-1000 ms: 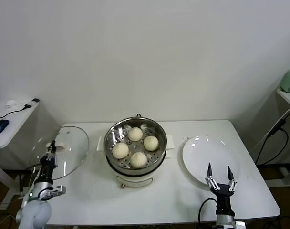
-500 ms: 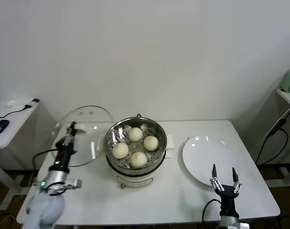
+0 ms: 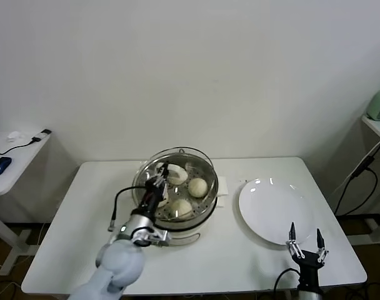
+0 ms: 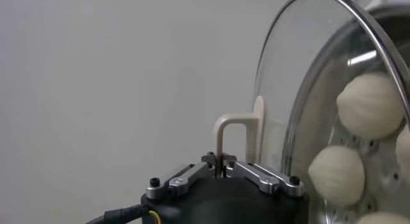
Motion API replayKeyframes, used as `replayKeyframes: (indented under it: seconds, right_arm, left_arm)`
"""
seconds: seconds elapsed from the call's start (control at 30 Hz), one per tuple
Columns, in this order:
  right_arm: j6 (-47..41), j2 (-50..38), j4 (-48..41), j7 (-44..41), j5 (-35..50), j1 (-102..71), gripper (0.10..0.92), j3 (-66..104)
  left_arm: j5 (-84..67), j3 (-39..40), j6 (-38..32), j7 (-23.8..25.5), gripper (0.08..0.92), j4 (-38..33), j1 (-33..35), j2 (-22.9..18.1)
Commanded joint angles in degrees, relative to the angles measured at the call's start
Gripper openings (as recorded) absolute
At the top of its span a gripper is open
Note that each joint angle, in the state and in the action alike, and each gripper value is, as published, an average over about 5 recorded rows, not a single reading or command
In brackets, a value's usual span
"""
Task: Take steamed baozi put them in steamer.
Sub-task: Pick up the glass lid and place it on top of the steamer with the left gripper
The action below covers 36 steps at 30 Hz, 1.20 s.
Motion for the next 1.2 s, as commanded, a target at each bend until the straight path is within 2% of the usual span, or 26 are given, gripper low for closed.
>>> replayKeyframes:
  seconds: [0.03,0.2,0.37,1.2]
  right_arm:
    - [0.4,0.4,-0.4,-0.1,0.2,-0.3,0.823,1.0]
    - [0.4,0.5,-0.6,-0.2,0.1,-0.2,0.823,1.0]
    - [0.5,0.4,-0.9,-0.3,0.0,-0.2,0.823,1.0]
    - [1.5,0.6,-1.8,-1.2,-0.9,-0.2,0.823,0.7]
  left_arm:
    - [14.0,8.7,4.3,10.5,0.138,1.6,-7.6,-1.6]
    - [17.9,8.2,4.8,13.2,0.138,2.4,-7.1,-2.0]
    - [18.2,7.4,5.6,13.6,0.138,2.8,-6.0,-2.8]
    - [14.3,5.4,7.3,9.2,0.138,4.2,-3.8,-4.7]
